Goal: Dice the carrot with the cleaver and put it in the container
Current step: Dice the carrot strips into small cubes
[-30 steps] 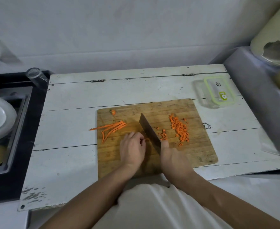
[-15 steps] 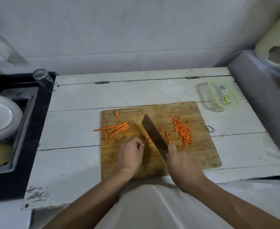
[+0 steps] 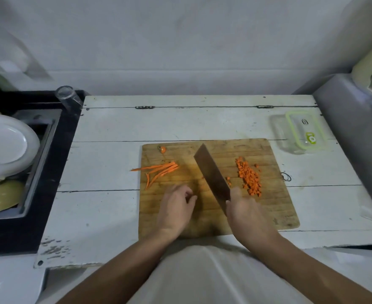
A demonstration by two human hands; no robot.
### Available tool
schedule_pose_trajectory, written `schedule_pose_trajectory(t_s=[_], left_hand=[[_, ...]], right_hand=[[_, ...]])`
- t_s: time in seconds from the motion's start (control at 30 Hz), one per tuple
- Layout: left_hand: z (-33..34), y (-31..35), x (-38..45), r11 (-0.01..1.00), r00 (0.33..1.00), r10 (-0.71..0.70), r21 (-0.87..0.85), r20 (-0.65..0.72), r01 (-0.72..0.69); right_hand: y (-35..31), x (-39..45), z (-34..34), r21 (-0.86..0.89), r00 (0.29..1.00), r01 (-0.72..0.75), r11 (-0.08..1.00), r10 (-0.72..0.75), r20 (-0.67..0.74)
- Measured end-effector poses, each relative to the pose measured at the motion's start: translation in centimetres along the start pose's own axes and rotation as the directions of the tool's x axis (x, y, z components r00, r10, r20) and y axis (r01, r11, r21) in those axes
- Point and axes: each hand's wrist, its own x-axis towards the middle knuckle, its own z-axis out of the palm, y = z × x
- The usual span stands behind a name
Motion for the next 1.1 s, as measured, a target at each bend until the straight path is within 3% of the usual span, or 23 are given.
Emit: schedule_pose_trajectory(t_s=[0.17, 0.47, 0.67, 0.9, 1.1], left_hand=[[0.7, 0.4, 0.0, 0.995, 0.998, 0.034, 0.091, -0.053, -0.029], [0.4, 0.3, 0.3, 0.999, 0.998, -0.011, 0.049, -0.061, 0.014], [0.4, 0.6, 0.7, 0.998, 0.998, -0.059, 0.015, -0.038, 0.06], [0.5, 0.9, 0.9, 0.996, 0.996, -0.079, 0.033, -0.033, 0.08], [0.3, 0.7, 1.0, 0.995, 0.995, -0.1, -0.001, -0.026, 0.1]], right_hand=[[-1.7, 0.5, 1.8, -0.129, 0.996, 0.003, 0.992, 0.009, 0.086], [0.2, 0.7, 0.3, 0.025, 0.999, -0.028, 0.999, 0.027, 0.039], [0.5, -1.5, 1.2, -0.185, 0.993, 0.022, 0.983, 0.0, 0.117], [0.0, 0.4, 1.6, -0.021, 0.997, 0.032, 0.999, -0.031, 0.072], [2.0, -2.8, -0.3, -0.103, 0.997, 0.043, 0.994, -0.037, 0.063]])
